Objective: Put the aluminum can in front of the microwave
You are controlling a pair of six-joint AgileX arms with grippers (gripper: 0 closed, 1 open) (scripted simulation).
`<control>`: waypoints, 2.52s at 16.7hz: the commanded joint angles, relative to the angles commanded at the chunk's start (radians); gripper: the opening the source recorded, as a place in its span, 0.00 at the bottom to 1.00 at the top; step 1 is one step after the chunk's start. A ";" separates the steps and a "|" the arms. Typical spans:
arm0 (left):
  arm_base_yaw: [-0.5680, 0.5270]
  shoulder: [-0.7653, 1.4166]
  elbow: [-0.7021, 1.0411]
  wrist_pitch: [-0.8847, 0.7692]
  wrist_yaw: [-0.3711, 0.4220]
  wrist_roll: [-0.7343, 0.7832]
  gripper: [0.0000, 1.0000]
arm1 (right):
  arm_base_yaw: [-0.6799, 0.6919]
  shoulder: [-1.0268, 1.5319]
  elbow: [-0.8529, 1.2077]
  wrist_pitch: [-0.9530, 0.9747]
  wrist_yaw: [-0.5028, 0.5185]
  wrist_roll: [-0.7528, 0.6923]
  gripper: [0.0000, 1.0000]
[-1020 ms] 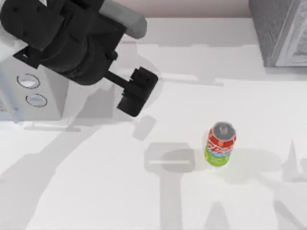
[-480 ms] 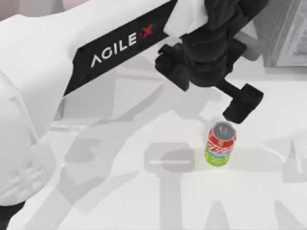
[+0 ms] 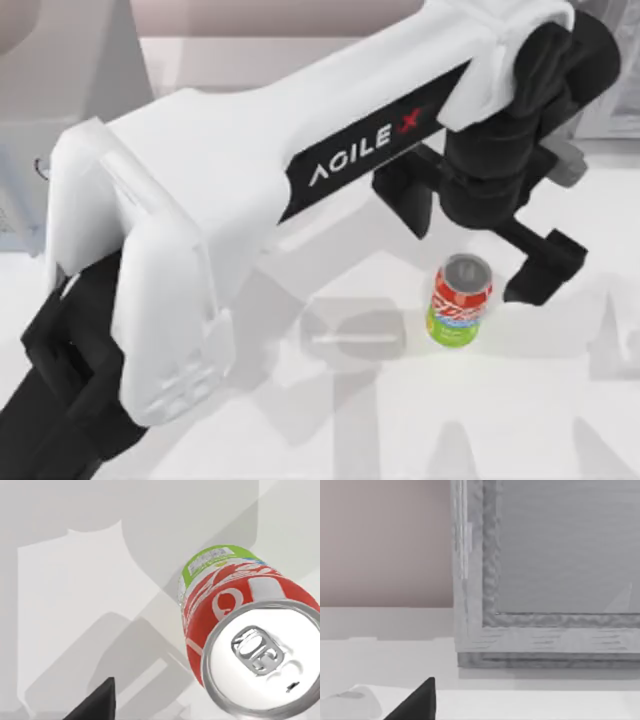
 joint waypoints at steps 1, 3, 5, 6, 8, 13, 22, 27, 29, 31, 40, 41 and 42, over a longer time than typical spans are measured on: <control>0.000 0.000 0.000 0.000 0.000 0.000 1.00 | 0.000 0.000 0.000 0.000 0.000 0.000 1.00; 0.000 0.000 0.000 0.000 0.000 0.000 1.00 | 0.000 0.000 0.000 0.000 0.000 0.000 1.00; 0.004 0.000 -0.006 0.005 0.000 0.002 1.00 | 0.000 0.000 0.000 0.000 0.000 0.000 1.00; 0.003 0.000 -0.019 0.019 0.000 0.003 1.00 | 0.000 0.000 0.000 0.000 0.000 0.000 1.00; 0.003 -0.001 -0.077 0.076 0.000 0.003 1.00 | 0.000 0.000 0.000 0.000 0.000 0.000 1.00; 0.002 0.005 -0.226 0.231 0.000 0.002 1.00 | 0.000 0.000 0.000 0.000 0.000 0.000 1.00; 0.002 0.005 -0.228 0.233 0.000 0.002 0.62 | 0.000 0.000 0.000 0.000 0.000 0.000 1.00; 0.002 0.005 -0.228 0.233 0.000 0.002 0.25 | 0.000 0.000 0.000 0.000 0.000 0.000 1.00; 0.002 0.005 -0.228 0.233 0.000 0.002 0.10 | 0.000 0.000 0.000 0.000 0.000 0.000 1.00; 0.002 0.005 -0.228 0.233 0.000 0.002 0.00 | 0.000 0.000 0.000 0.000 0.000 0.000 1.00; 0.003 0.006 -0.224 0.229 0.001 0.003 0.00 | 0.000 0.000 0.000 0.000 0.000 0.000 1.00; 0.003 0.008 -0.210 0.215 0.001 0.002 0.00 | 0.000 0.000 0.000 0.000 0.000 0.000 1.00; 0.003 0.010 -0.185 0.192 0.001 0.001 0.00 | 0.000 0.000 0.000 0.000 0.000 0.000 1.00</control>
